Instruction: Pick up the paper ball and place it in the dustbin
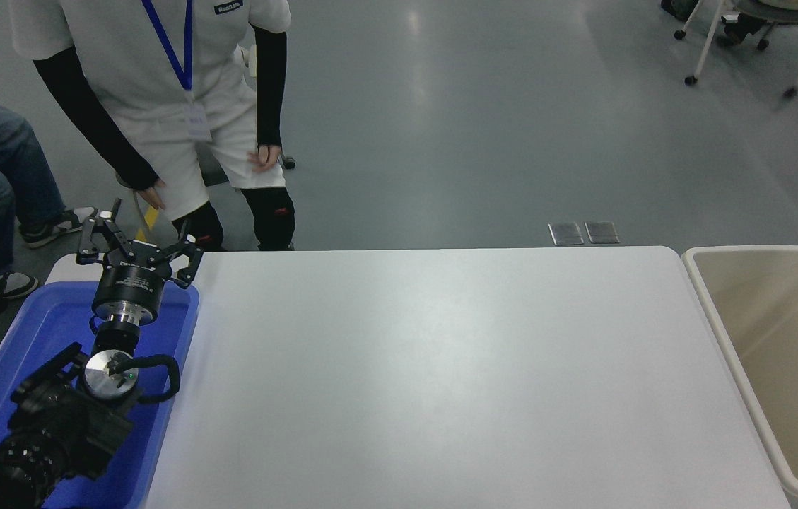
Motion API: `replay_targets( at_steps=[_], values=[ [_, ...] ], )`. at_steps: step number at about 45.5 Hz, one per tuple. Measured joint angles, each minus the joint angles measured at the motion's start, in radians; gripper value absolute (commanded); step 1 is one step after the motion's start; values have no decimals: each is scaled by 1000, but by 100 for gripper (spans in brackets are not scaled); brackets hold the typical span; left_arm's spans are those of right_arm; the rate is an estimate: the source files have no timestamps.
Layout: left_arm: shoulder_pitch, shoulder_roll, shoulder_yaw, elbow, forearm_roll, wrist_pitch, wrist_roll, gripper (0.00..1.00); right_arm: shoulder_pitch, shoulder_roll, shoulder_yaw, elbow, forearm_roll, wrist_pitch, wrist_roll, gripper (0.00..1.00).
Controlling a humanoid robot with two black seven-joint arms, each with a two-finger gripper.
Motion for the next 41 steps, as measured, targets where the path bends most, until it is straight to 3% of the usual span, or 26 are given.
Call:
replay_targets(
  at_steps=[25, 41],
  values=[
    [0, 1, 0, -1, -1, -1, -2, 99, -391, 203, 232, -99, 192, -582, 6, 0],
    [0, 1, 0, 0, -2, 0, -2, 99, -492, 424, 282, -308, 214, -770, 12, 0]
  ],
)
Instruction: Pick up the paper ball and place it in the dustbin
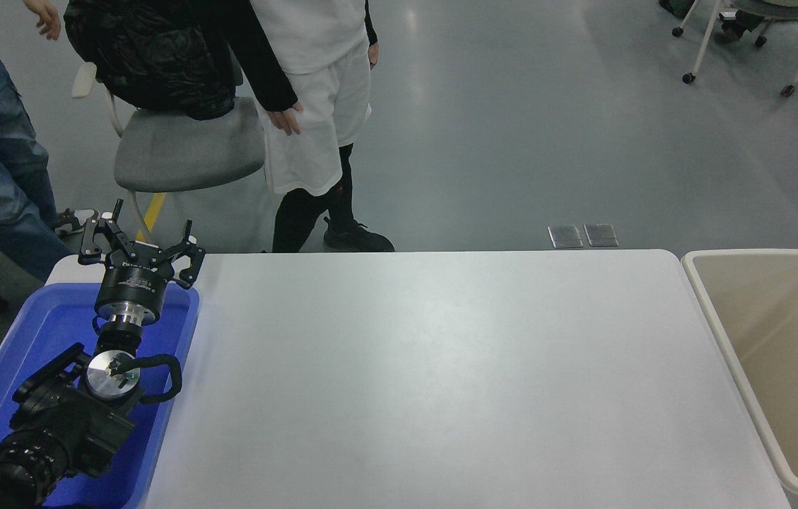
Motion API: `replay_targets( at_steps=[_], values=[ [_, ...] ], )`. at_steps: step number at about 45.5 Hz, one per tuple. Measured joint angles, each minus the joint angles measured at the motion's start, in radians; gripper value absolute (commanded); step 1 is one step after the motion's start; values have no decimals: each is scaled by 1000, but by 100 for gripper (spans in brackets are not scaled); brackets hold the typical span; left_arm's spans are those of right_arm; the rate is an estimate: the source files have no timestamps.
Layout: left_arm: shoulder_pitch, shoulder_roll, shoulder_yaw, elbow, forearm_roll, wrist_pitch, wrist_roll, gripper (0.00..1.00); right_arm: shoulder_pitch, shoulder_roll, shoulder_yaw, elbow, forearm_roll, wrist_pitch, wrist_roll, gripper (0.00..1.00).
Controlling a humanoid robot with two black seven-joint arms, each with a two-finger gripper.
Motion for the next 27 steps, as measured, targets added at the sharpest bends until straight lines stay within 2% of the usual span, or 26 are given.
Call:
replay_targets(
  at_steps=[4, 22, 23, 27],
  values=[
    [0, 0, 0, 0, 0, 0, 0, 99, -12, 38, 5, -29, 2, -62, 0, 0],
    [0, 0, 0, 0, 0, 0, 0, 99, -25, 102, 11, -57, 5, -164, 4, 0],
    [0, 0, 0, 0, 0, 0, 0, 99, -25, 103, 11, -57, 5, -166, 4, 2],
    [0, 0, 0, 0, 0, 0, 0, 99, -28, 106, 6, -60, 5, -173, 4, 33]
  ],
)
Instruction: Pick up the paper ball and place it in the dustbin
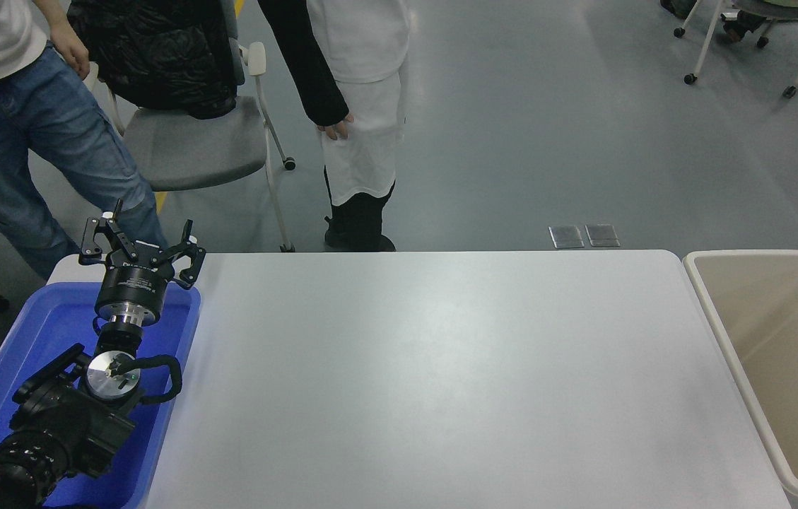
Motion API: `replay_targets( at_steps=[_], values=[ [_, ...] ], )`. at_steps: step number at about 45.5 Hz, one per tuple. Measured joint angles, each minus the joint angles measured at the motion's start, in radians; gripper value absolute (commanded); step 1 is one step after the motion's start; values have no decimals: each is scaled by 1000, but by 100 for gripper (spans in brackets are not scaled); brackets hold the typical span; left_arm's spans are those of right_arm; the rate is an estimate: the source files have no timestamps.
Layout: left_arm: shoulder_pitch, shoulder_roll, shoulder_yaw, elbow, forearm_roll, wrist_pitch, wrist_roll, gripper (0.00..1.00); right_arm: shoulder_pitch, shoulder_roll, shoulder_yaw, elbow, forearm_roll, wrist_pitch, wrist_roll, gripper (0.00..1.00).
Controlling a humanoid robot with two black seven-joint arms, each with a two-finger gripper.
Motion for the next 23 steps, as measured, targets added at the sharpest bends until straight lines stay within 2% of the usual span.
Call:
replay_targets(
  at_steps=[2, 4, 5, 9, 13, 23],
  values=[
    [0, 0, 0, 0, 0, 0, 0, 99, -3, 1, -2, 0, 0, -3, 0, 51],
    [0, 0, 0, 0, 0, 0, 0, 99, -5, 3, -4, 0, -1, -4, 0, 74],
    [0, 0, 0, 0, 0, 0, 0, 99, -6, 3, -5, -1, -2, -5, 0, 80],
    [0, 0, 0, 0, 0, 0, 0, 99, -11, 3, -7, -6, -2, -10, 0, 83],
    [0, 0, 0, 0, 0, 0, 0, 99, -13, 3, -8, -12, -2, -16, 0, 96],
    [0, 0, 0, 0, 0, 0, 0, 99, -9, 4, -3, -17, -1, -23, 0, 99]
  ],
)
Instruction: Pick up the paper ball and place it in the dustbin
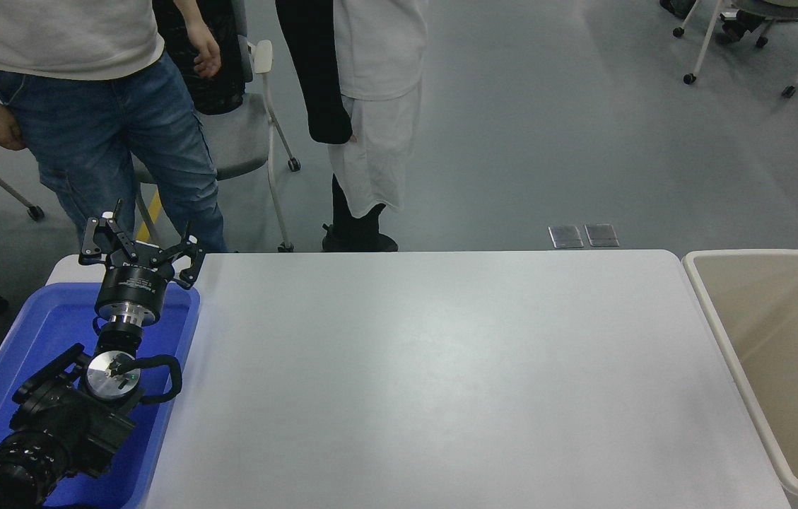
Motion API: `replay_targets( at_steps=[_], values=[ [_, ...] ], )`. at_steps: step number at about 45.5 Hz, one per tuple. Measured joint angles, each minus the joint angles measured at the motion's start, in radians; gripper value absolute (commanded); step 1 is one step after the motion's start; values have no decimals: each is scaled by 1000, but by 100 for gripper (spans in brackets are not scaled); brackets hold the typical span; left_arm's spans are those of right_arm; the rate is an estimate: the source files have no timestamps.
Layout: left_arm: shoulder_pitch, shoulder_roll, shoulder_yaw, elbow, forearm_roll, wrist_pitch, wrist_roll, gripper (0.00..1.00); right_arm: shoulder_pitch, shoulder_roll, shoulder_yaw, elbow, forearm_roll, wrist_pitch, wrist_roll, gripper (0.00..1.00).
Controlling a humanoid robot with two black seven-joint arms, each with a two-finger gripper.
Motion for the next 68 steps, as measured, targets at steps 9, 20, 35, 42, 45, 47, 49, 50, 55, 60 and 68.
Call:
replay_targets(
  at_steps=[9, 20, 35, 42, 45, 47, 49, 50, 55, 60, 68],
  values=[
    [0, 0, 0, 0, 0, 0, 0, 99, 10, -2, 6, 2, 0, -2, 0, 100],
    [0, 0, 0, 0, 0, 0, 0, 99, 45, -45, 114, 31, 2, 3, -1, 100],
    [0, 0, 0, 0, 0, 0, 0, 99, 61, -129, 393, 213, 1, 11, 0, 100],
    [0, 0, 0, 0, 0, 0, 0, 99, 41, -143, 631, 316, 2, 13, 1, 100],
    [0, 0, 0, 0, 0, 0, 0, 99, 37, -148, 691, 356, 1, 14, 2, 100],
    [0, 0, 0, 0, 0, 0, 0, 99, 30, -146, 744, 374, 2, 17, 1, 100],
    [0, 0, 0, 0, 0, 0, 0, 99, 26, -148, 777, 396, 1, 25, 7, 100],
    [0, 0, 0, 0, 0, 0, 0, 99, 24, -147, 786, 401, 2, 30, 12, 100],
    [0, 0, 0, 0, 0, 0, 0, 99, 5, -136, 850, 425, 11, 84, 63, 100],
    [0, 0, 0, 0, 0, 0, 0, 99, -18, -123, 891, 440, 54, 165, 147, 100],
    [0, 0, 0, 0, 0, 0, 0, 99, -59, -85, 920, 447, 125, 304, 277, 100]
  ],
)
